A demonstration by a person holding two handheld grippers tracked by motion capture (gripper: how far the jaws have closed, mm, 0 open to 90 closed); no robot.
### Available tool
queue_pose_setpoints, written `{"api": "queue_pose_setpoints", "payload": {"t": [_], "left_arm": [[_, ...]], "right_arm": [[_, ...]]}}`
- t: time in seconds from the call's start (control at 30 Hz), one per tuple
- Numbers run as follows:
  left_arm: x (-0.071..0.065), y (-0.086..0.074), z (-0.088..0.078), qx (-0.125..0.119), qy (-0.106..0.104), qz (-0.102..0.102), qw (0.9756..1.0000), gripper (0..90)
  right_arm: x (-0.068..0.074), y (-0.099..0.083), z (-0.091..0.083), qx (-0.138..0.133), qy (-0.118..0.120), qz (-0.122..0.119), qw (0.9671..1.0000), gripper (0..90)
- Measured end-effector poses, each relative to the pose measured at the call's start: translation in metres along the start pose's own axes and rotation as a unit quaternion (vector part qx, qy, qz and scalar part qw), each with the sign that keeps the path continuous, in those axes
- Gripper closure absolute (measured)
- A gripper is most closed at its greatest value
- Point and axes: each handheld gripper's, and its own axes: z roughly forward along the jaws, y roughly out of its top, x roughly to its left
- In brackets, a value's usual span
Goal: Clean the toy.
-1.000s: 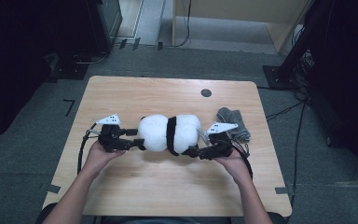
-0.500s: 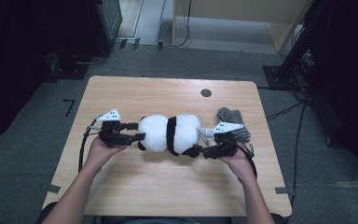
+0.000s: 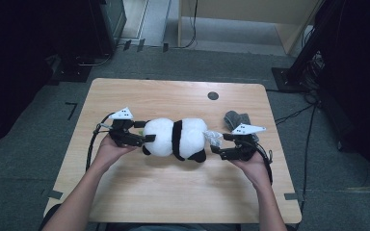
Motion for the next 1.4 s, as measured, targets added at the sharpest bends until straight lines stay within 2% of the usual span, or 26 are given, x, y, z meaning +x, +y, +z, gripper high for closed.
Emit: {"api": "queue_pose_setpoints", "payload": {"t": [0.07,0.2,0.27,0.37,0.47,0.63,0.67,0.7,0.9,1.07,1.2,1.27,1.33,1.4], "left_arm": [[0.004,-0.002,0.004,0.005,-0.008,-0.004,0.9999,9.8],[0.014,-0.008,0.010,0.009,-0.038,-0.018,0.9991,6.4],[0.015,-0.010,0.012,0.011,-0.041,-0.018,0.9989,1.8],[0.017,-0.012,0.014,0.022,-0.050,-0.018,0.9984,1.2],[0.015,-0.011,0.014,0.019,-0.046,-0.010,0.9987,1.3],[0.008,-0.011,0.016,0.023,-0.036,0.021,0.9989,1.6],[0.007,-0.010,0.016,0.025,-0.035,0.021,0.9988,1.6],[0.007,-0.010,0.016,0.025,-0.040,0.018,0.9987,2.6],[0.003,-0.010,0.012,0.027,-0.035,0.008,0.9990,4.2],[-0.003,-0.010,0.008,0.017,-0.020,0.012,0.9996,7.0],[-0.003,-0.014,0.011,0.010,-0.019,0.020,0.9996,6.8],[-0.001,-0.017,0.013,0.007,-0.020,0.014,0.9997,4.2],[0.002,-0.019,0.017,0.020,-0.028,0.005,0.9994,0.0],[0.003,-0.021,0.020,0.023,-0.032,0.003,0.9992,0.0]], "right_arm": [[-0.003,-0.001,-0.002,-0.001,-0.007,0.001,1.0000,22.7],[-0.009,-0.003,-0.005,0.001,-0.015,0.006,0.9999,22.7],[-0.014,-0.004,-0.006,-0.001,-0.024,0.004,0.9997,22.7],[-0.018,-0.005,-0.006,-0.002,-0.042,0.001,0.9991,21.2],[-0.025,-0.005,-0.005,0.001,-0.057,0.009,0.9983,20.7],[-0.036,-0.005,-0.004,-0.008,-0.073,0.021,0.9970,20.7],[-0.038,-0.005,-0.004,-0.008,-0.077,0.022,0.9968,20.7],[-0.039,-0.005,-0.004,-0.009,-0.083,0.022,0.9963,20.7],[-0.054,-0.004,-0.001,-0.011,-0.106,0.025,0.9940,21.5],[-0.066,-0.004,-0.002,-0.013,-0.121,0.035,0.9920,21.9],[-0.077,-0.004,-0.004,-0.018,-0.130,0.044,0.9903,22.0],[-0.082,-0.005,-0.004,-0.018,-0.136,0.049,0.9893,22.0],[-0.086,-0.006,-0.003,-0.015,-0.139,0.053,0.9888,22.1],[-0.092,-0.008,0.000,-0.007,-0.143,0.059,0.9880,22.4]]}}
